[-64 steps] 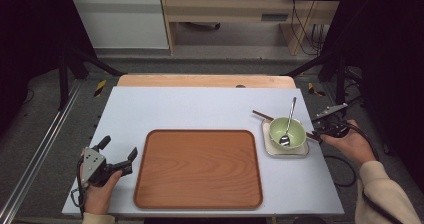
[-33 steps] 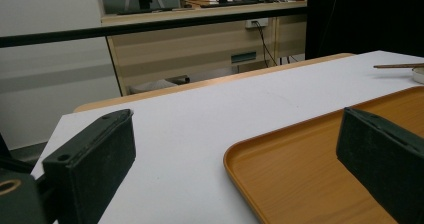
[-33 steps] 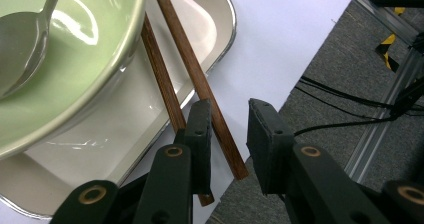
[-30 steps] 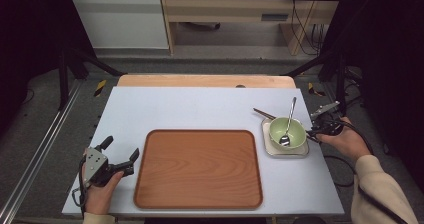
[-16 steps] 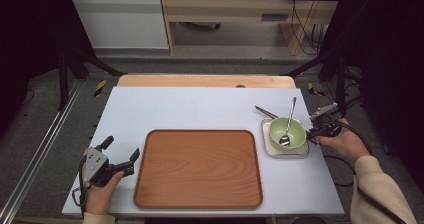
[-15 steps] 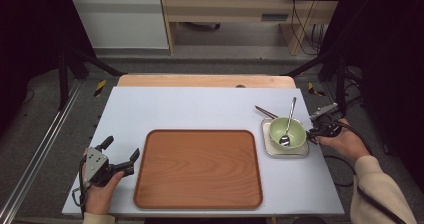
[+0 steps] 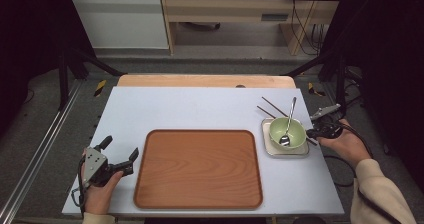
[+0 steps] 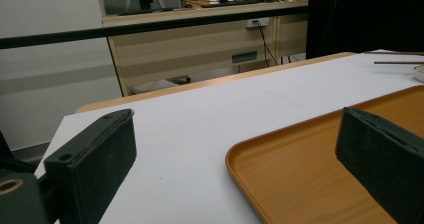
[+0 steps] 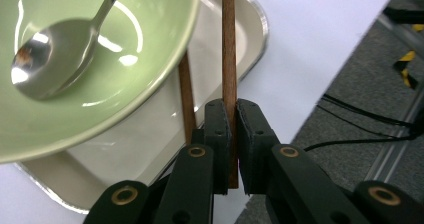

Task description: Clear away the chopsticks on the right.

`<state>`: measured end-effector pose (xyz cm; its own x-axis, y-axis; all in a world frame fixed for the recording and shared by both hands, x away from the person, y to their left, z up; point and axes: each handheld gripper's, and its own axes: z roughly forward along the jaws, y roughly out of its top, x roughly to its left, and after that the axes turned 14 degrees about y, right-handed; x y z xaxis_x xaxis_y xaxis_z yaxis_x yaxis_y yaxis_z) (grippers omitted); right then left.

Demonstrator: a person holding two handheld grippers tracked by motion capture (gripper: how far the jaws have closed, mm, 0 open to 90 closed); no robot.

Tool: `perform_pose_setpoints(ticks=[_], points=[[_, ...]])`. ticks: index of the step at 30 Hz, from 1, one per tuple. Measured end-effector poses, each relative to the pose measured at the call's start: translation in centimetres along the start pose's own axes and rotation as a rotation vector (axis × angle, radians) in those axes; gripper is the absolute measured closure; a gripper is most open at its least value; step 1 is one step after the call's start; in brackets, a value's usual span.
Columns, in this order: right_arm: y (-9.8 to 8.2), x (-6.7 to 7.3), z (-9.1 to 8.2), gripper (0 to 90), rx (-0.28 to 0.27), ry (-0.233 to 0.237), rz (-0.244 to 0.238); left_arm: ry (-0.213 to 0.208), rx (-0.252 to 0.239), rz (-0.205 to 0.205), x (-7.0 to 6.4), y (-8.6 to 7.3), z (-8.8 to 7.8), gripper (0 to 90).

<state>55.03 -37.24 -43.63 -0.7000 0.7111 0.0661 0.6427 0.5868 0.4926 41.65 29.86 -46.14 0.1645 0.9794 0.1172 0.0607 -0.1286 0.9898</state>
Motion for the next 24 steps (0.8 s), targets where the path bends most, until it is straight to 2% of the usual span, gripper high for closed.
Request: perform_pose_setpoints(ticks=[1,2,4,6,13,16,20,24], points=[[0.0,0.0,0.0,84.5,0.000,0.000,0.000,0.000,0.000,0.000,0.0,0.0,0.0,2.5],[0.0,0.1,-0.1,84.6,-0.021,-0.010,0.028,0.001,0.001,-0.002,0.0,0.0,0.0,2.5],[0.0,0.0,-0.7,84.6,-0.043,-0.047,0.026,0.001,-0.001,-0.001,0.0,0.0,0.0,2.4],[0.1,-0.1,-1.3,84.6,-0.080,-0.076,0.048,-0.001,-0.001,-0.001,0.0,0.0,0.0,2.4],[0.2,0.0,-2.1,84.6,-0.104,-0.117,0.079,-0.002,0.000,-0.002,0.0,0.0,0.0,2.4],[0.5,0.2,-2.8,84.6,-0.136,-0.180,0.104,0.000,-0.003,-0.006,0.0,0.0,0.0,2.3],[0.5,1.0,-3.7,84.6,-0.180,-0.228,0.143,0.001,-0.008,-0.006,0.1,0.0,-0.1,2.3],[0.2,1.6,-4.3,84.6,-0.224,-0.240,0.192,0.006,-0.001,-0.012,0.1,-0.1,-0.1,2.3]])
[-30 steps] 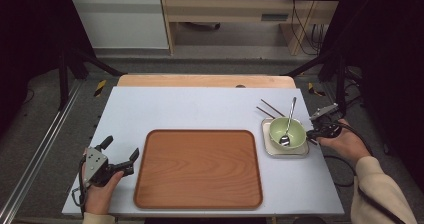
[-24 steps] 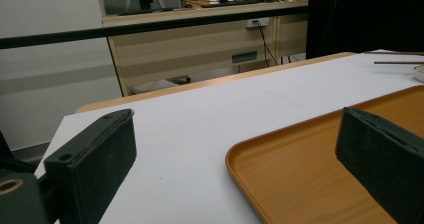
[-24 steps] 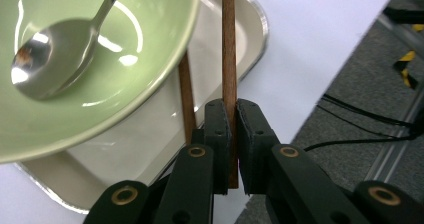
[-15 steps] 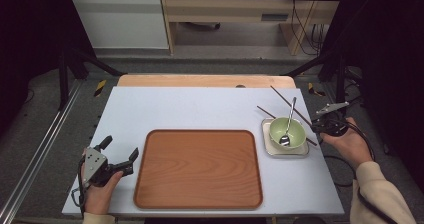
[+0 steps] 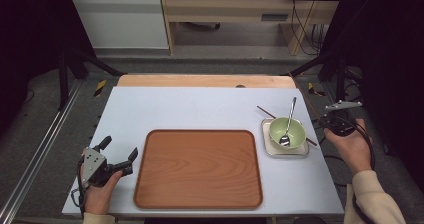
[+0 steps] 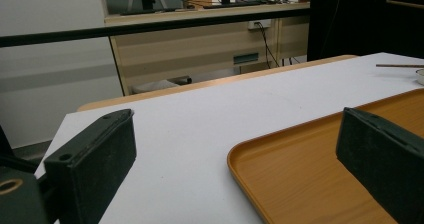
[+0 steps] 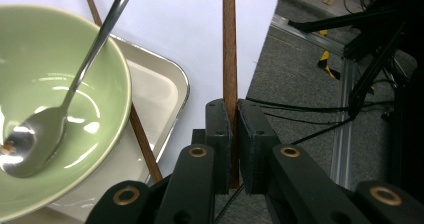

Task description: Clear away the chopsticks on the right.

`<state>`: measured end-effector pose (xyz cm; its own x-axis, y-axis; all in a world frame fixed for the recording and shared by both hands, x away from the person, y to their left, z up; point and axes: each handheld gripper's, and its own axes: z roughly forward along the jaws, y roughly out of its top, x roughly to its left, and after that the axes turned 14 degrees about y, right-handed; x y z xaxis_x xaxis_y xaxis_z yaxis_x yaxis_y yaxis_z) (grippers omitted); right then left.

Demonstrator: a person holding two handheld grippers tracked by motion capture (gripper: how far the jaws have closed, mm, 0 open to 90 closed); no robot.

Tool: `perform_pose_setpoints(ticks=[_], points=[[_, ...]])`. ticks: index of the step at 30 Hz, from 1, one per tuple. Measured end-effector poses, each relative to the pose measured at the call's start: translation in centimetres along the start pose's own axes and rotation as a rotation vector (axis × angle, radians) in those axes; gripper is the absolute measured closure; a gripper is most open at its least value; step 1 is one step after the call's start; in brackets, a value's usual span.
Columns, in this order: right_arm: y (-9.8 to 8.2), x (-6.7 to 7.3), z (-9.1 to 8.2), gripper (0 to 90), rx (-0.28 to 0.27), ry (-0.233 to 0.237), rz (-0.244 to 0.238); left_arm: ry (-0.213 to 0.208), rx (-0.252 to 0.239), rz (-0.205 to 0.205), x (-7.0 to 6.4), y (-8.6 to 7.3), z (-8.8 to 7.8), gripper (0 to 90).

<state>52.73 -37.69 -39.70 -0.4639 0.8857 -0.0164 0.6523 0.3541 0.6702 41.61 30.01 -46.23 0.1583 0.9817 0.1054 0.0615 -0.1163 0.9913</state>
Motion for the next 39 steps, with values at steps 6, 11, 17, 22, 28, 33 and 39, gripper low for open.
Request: perform_pose_setpoints(ticks=[6,11,17,22,28,33,39], points=[[-0.5,0.1,-1.1,84.6,-0.040,-0.016,0.038,0.004,0.001,-0.003,0.0,0.0,0.0,2.3],[-0.2,1.5,-3.3,84.6,-0.117,-0.010,0.060,0.007,0.004,-0.006,0.1,-0.1,0.1,2.3],[0.8,3.9,-5.1,84.6,-0.160,0.014,0.028,0.005,0.005,-0.007,0.1,-0.2,0.1,2.3],[2.1,7.2,-5.1,84.6,-0.152,0.067,-0.015,0.000,0.010,-0.015,0.2,-0.3,0.2,2.3],[3.3,10.3,-4.3,84.6,-0.135,0.122,-0.048,0.005,0.004,-0.021,0.3,-0.2,0.1,2.4],[3.8,13.9,-2.8,84.6,-0.102,0.196,-0.069,0.006,0.002,-0.019,0.2,-0.2,0.1,2.4],[3.3,16.7,-1.3,84.6,-0.074,0.249,-0.081,0.002,0.005,-0.009,0.2,-0.2,0.2,2.4]])
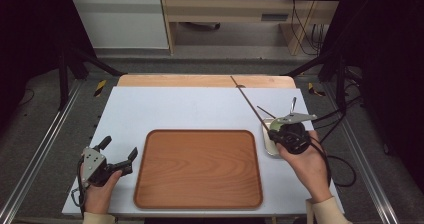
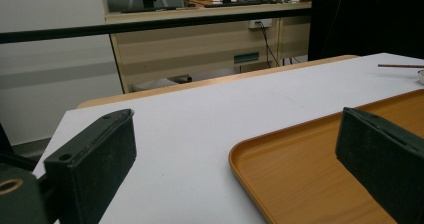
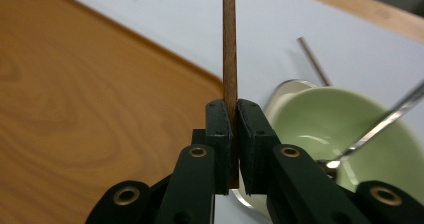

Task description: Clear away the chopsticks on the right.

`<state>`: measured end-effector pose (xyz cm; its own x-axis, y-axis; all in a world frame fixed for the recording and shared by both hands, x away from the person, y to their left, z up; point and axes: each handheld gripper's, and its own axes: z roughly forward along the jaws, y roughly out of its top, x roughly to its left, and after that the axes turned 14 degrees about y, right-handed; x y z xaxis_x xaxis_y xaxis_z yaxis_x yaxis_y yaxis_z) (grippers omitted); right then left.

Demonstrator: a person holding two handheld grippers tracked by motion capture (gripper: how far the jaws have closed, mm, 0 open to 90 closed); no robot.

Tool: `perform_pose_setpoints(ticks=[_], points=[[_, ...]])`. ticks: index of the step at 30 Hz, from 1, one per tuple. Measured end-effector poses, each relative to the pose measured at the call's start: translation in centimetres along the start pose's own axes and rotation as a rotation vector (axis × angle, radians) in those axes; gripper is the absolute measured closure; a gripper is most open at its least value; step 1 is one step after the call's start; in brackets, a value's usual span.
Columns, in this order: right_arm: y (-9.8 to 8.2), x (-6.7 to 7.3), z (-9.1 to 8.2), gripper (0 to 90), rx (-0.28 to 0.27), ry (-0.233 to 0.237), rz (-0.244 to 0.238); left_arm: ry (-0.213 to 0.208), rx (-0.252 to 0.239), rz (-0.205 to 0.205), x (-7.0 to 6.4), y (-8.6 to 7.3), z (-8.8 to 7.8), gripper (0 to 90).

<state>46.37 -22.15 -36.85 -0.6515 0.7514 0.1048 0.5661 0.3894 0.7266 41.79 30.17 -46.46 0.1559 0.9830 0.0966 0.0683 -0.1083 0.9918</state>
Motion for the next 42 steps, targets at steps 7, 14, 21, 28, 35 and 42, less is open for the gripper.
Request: perform_pose_setpoints(ticks=[7,14,21,28,35,42], points=[[-2.0,3.0,3.0,84.6,0.046,0.074,0.016,0.015,0.002,-0.011,0.5,-0.1,-0.5,2.4],[-3.4,5.7,4.7,84.6,0.132,0.111,-0.025,0.018,-0.004,-0.012,0.6,0.0,-0.3,2.5],[-4.3,6.9,5.0,84.6,0.162,0.146,-0.009,0.015,-0.002,-0.017,0.6,0.0,-0.4,2.5],[-5.6,7.3,4.7,84.6,0.184,0.160,0.013,0.015,-0.004,-0.017,0.7,0.0,-0.4,2.6],[-6.6,8.0,4.5,84.6,0.213,0.164,0.032,0.005,0.000,-0.010,0.3,0.0,0.0,2.6],[-7.3,8.6,4.2,84.5,0.241,0.154,0.072,0.014,-0.002,-0.021,0.6,0.0,-0.3,2.6]])
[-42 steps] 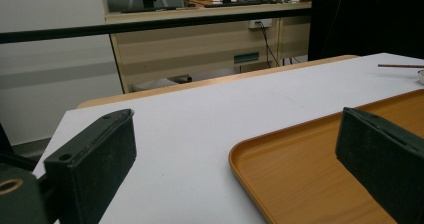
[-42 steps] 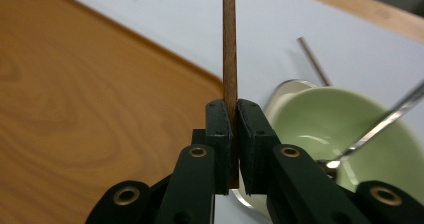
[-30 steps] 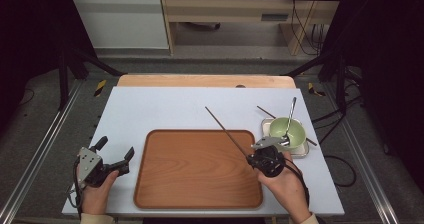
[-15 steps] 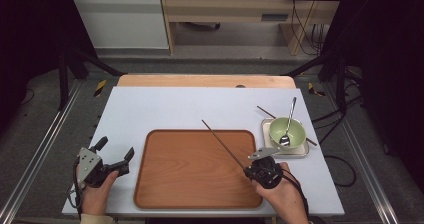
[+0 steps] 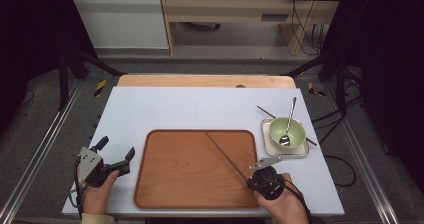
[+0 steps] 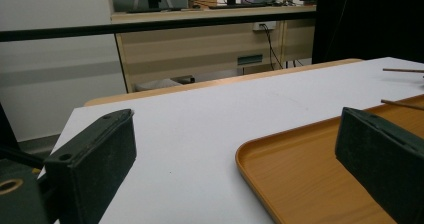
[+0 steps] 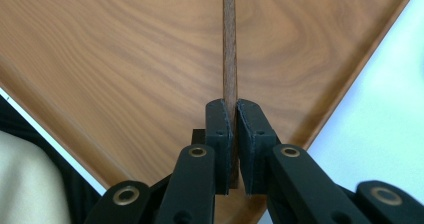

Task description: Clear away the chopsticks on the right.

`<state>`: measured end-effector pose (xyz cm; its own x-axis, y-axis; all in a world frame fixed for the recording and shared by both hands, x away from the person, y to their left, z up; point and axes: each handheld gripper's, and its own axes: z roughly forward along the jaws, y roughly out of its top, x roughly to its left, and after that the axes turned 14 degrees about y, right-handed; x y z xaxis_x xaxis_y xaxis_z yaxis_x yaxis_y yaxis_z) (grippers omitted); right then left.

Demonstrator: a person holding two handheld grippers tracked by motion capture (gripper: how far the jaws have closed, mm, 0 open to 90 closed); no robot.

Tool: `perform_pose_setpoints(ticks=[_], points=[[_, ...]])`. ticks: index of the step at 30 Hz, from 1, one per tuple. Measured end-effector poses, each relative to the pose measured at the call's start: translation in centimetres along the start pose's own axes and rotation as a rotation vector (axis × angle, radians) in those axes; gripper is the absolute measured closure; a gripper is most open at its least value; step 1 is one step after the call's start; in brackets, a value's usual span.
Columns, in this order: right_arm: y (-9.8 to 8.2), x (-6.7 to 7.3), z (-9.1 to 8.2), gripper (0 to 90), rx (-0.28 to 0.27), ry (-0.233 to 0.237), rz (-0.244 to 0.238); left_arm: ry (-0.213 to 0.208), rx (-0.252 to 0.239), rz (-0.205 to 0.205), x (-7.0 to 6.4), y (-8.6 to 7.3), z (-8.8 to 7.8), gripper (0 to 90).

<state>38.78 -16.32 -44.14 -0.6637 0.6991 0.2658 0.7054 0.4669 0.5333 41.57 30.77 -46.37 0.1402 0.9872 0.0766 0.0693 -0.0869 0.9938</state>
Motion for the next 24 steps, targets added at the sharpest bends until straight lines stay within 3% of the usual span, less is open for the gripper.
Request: perform_pose_setpoints(ticks=[5,14,24], points=[[-0.24,0.06,0.42,84.5,0.017,-0.009,-0.005,-0.001,-0.001,-0.004,0.08,0.00,0.07,2.6],[-0.42,-0.23,0.35,84.5,0.050,-0.043,0.037,-0.009,0.004,-0.001,-0.18,-0.03,0.14,2.6],[-0.48,-0.64,0.52,84.5,0.046,-0.053,0.068,-0.013,-0.004,-0.001,-0.23,0.08,0.14,2.6]])
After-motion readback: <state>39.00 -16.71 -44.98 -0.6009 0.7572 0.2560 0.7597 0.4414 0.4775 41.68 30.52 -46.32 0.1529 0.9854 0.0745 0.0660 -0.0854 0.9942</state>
